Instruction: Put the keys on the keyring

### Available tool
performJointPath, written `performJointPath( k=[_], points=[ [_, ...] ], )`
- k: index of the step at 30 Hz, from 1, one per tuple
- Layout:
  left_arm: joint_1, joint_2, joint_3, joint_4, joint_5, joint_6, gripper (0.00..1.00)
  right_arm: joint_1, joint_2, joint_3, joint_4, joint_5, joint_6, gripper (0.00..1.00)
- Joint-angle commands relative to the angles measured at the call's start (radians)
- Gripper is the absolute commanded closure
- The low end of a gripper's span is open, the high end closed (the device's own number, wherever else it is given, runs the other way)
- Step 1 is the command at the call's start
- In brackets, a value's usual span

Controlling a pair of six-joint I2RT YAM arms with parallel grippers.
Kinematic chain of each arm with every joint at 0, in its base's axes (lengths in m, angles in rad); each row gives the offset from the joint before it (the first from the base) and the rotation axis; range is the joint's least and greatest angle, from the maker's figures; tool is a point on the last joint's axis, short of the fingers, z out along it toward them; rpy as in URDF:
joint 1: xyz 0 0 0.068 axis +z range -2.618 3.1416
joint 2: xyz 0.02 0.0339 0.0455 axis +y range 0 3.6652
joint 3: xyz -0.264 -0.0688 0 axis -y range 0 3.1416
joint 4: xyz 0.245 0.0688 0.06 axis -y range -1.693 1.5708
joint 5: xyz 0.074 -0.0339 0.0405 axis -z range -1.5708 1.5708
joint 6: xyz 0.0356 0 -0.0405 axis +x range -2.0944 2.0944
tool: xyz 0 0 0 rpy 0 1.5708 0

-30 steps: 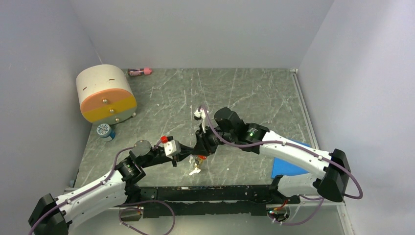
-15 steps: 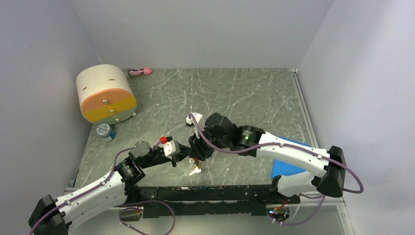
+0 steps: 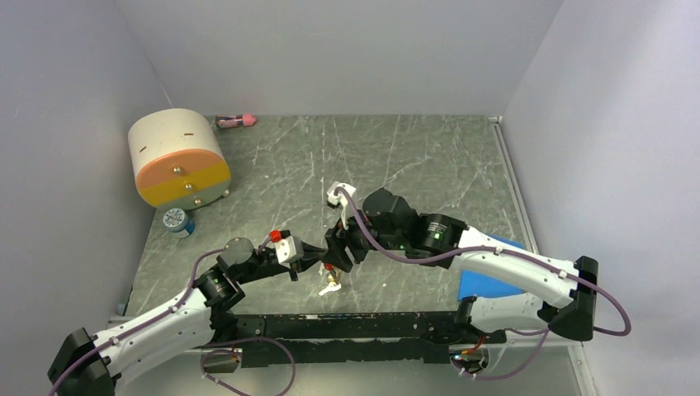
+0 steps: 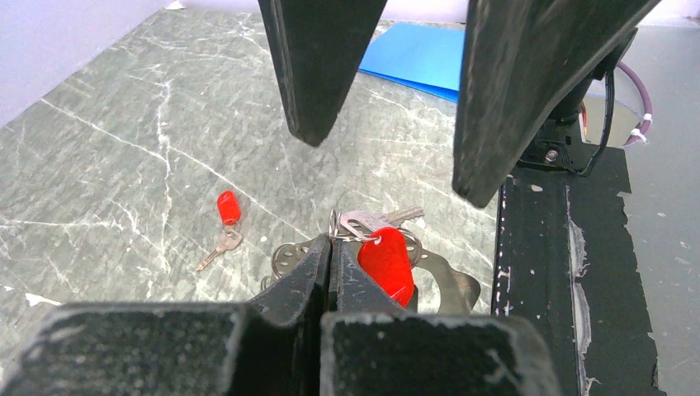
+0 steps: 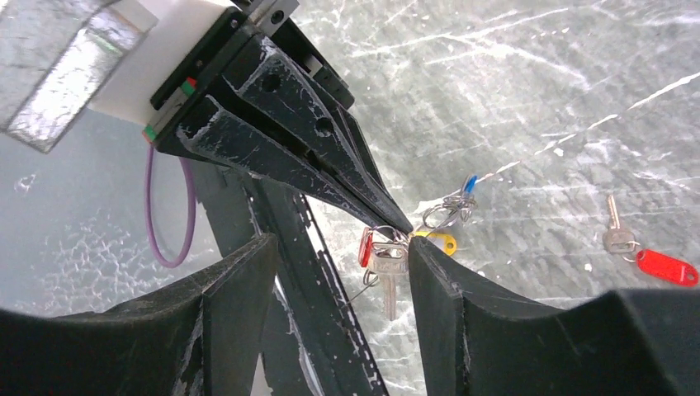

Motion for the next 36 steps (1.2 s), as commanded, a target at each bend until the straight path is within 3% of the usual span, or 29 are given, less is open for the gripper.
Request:
performJointPath(
  k=[1,7,13,21,36],
  points=[
    [-0.003,0.005,-0.006,0.058,0.011,-0.005,0.98,0.002,-0.046,-0.018,0.035,0.061,0.006,0.36],
    [-0.003,0.003,-0.004,0.057,0.013,-0.005,0.97,-0.057,-0.076,-0.079,0.029,0.050,0.070,0.34],
    [-0.003,0.000,-0.003,0.052,0.014,-0.007,0.97,-0.177,-0.138,-0.198,0.125,-0.174,0.143,0.32],
    [-0.003,0.001,0.000,0.051,0.012,-0.010,0.97,-0.187,-0.142,-0.329,0.320,-0.394,0.269,0.33],
    [-0.004,-0.022,-0.001,0.032,0.009,-0.013,0.98,-0.185,-0.061,-0.368,0.522,-0.465,0.393,0.43]
  ],
)
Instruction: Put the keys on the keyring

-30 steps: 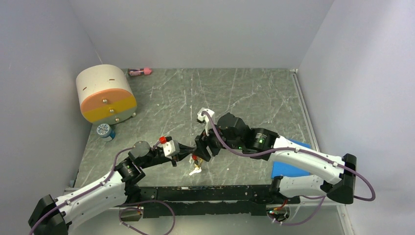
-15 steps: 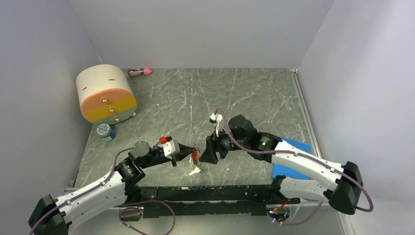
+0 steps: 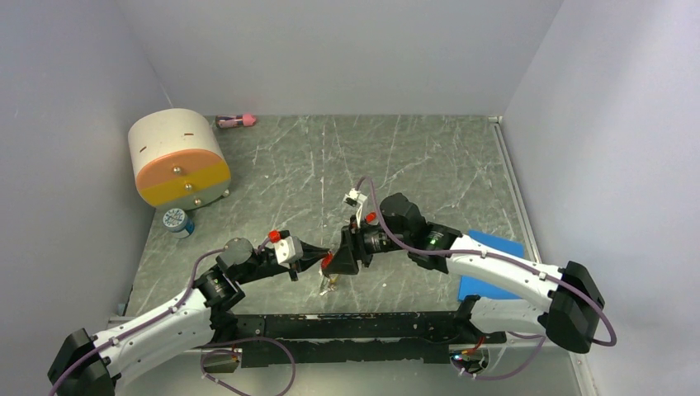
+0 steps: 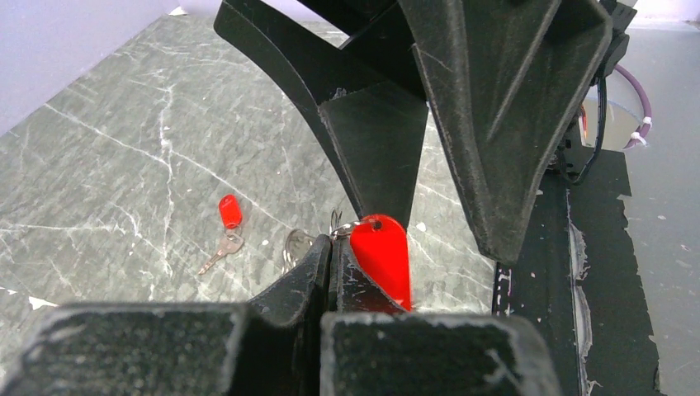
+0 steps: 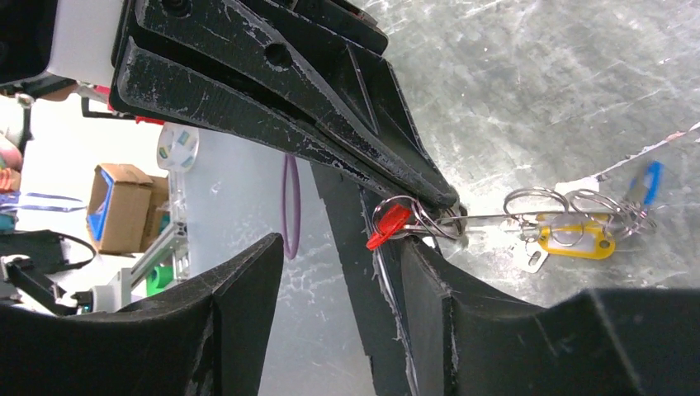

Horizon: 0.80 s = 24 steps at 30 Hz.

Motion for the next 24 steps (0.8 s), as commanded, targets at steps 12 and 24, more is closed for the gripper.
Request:
performJointPath(
  k=[12,24],
  points=[
    [-0.003,-0.015,0.004,0.024,0.011,-0.011,0.98,0.003,-0.101,-0.013,0.012,0.061,0.003,0.51],
    [-0.004,-0.014,0.010,0.017,0.018,-0.012,0.98,-0.045,-0.078,-0.127,0.155,0.028,0.042,0.31]
  ],
)
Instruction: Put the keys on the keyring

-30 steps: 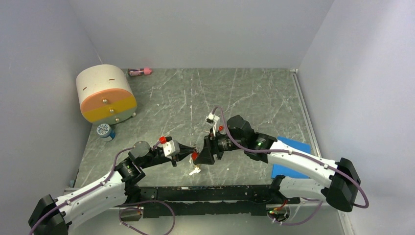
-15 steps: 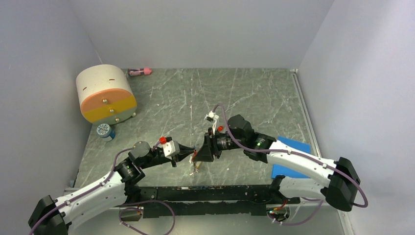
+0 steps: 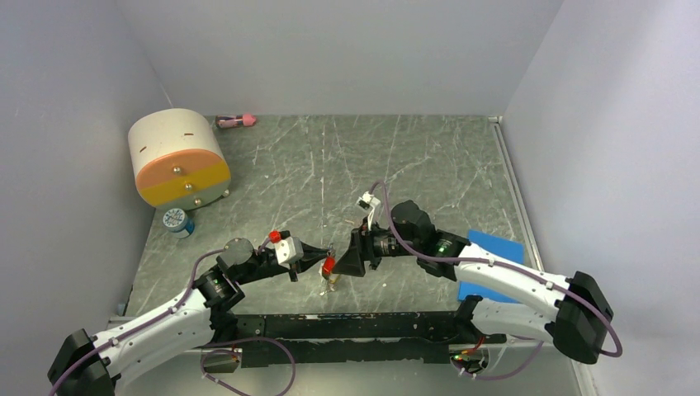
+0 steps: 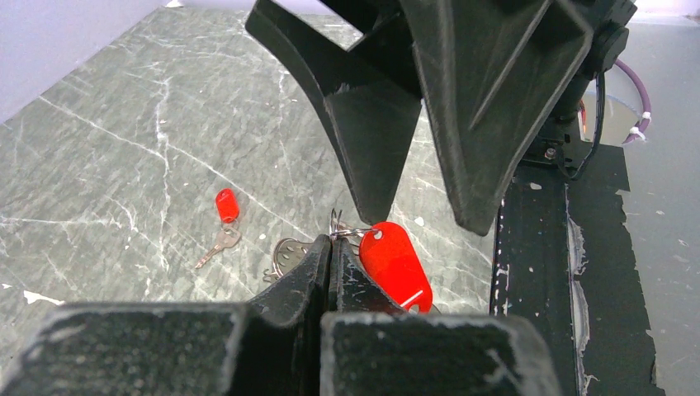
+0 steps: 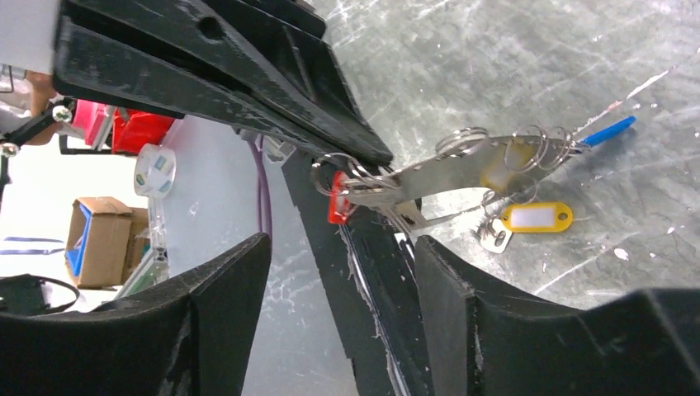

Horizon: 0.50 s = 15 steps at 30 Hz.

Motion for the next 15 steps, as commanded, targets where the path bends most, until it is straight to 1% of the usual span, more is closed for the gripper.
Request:
performJointPath(
  k=[1,6,9,15],
  points=[
    [-0.004,-0.009,0.013,0.034,0.018,-0.013,0.97,-0.025,0.019,-0.035,0.153,-0.067,0.017,0.30],
    [-0.004,-0.015,0.016,0.022,0.018,-0.011,0.97,-0.036,0.077,-0.074,0.329,-0.168,0.052,0.27],
    [-0.003,-0.020,0.016,0.017,0.017,-0.011,0.97,-0.035,0.105,-0.081,0.392,-0.193,0.068,0.27],
    [-0.004,-0.029,0.015,0.014,0.016,-0.011,0.97,-0.037,0.107,-0.083,0.421,-0.192,0.074,0.29]
  ],
)
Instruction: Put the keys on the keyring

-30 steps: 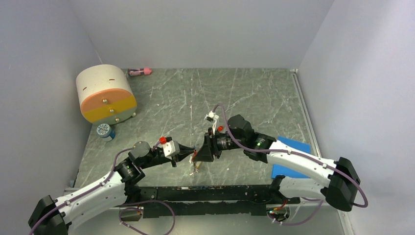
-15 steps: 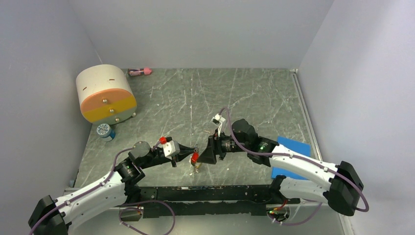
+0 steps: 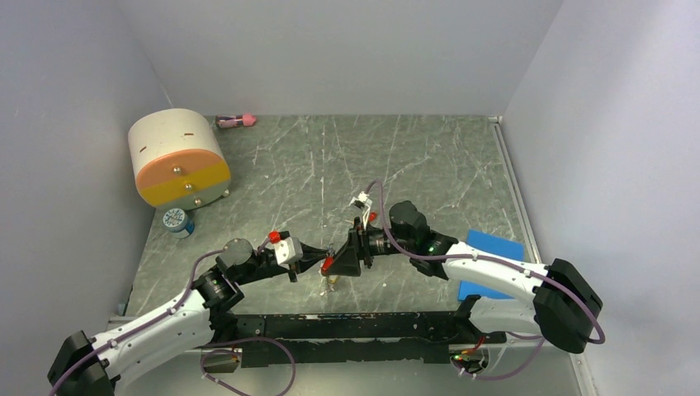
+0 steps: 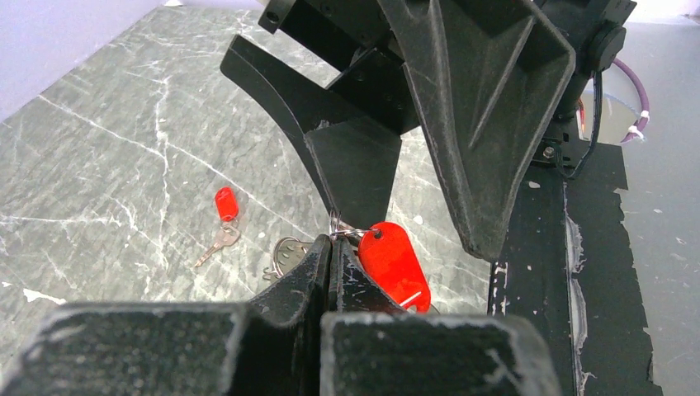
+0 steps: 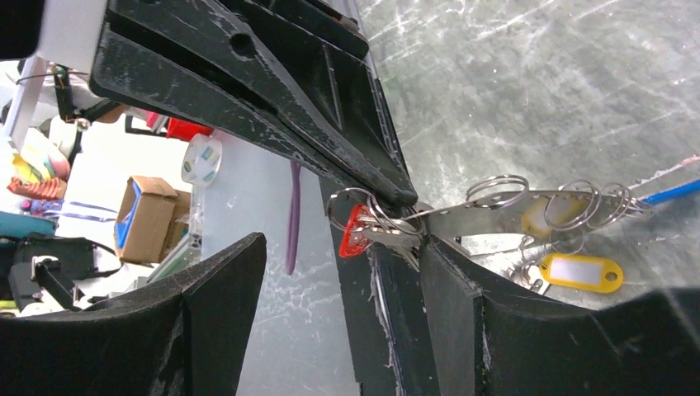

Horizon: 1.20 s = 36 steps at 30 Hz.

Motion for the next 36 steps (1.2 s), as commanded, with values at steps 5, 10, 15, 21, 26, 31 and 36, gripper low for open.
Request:
performJointPath(
  k=[5,10,15,21,26,31,36],
  points=[
    [-0.003,-0.013,0.015,0.030,0.013,-0.009,0.97,-0.002,-0.033,-0.009,0.135,-0.039,0.040,0.35],
    [-0.003,-0.009,0.015,0.034,0.011,-0.009,0.98,-0.002,-0.072,-0.013,0.156,-0.064,0.075,0.49],
    [-0.003,-0.009,0.013,0.034,0.005,-0.009,0.98,0.000,-0.107,0.011,0.123,-0.064,0.071,0.59],
    [-0.004,-0.010,0.010,0.035,0.004,-0.011,0.97,0.046,-0.027,0.078,0.111,-0.112,0.043,0.56],
    [-0.002,-0.019,0.011,0.026,0.006,-0.009,0.97,0.063,-0.052,0.130,-0.035,-0.042,-0.054,0.46],
    [-0.004,-0.023,0.012,0.023,0.012,-0.004,0.98,0.061,-0.162,0.183,-0.190,0.065,-0.188,0.36],
    [-0.003,-0.012,0.009,0.038,0.024,-0.007,0.97,0.030,-0.243,0.181,-0.245,0.138,-0.288,0.26]
  ],
)
